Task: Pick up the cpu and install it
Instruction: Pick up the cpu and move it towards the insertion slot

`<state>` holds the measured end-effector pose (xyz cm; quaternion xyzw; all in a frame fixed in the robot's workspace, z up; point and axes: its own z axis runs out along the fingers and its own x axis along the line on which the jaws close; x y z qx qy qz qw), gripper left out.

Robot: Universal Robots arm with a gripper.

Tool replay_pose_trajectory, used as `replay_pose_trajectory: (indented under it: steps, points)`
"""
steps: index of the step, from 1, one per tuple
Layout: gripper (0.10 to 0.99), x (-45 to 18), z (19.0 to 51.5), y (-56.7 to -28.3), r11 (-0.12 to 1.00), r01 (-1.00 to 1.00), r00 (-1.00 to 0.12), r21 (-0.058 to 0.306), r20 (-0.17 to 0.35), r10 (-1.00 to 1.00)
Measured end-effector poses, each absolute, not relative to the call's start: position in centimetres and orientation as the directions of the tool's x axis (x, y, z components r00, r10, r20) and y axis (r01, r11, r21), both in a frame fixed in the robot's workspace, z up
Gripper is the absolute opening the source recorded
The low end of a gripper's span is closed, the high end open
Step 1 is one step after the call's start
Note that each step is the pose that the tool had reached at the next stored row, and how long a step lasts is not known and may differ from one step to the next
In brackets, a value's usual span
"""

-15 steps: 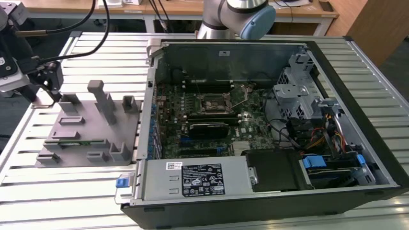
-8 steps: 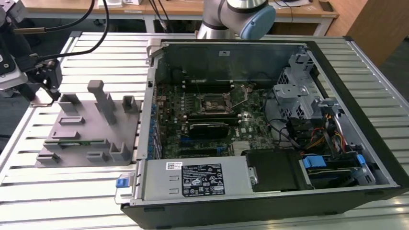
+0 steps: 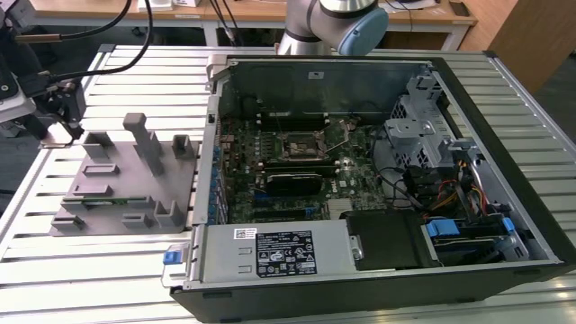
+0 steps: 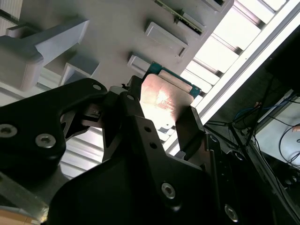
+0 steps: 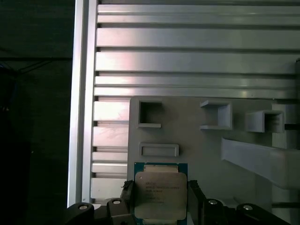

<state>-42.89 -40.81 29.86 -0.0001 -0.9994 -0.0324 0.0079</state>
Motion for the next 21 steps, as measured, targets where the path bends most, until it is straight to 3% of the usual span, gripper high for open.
replay_pose_trajectory:
  steps: [21]
  points:
    - [0.541,-42.9,31.4,-40.8,0.998,0.001,-1.000,0.065,0.016,0.000]
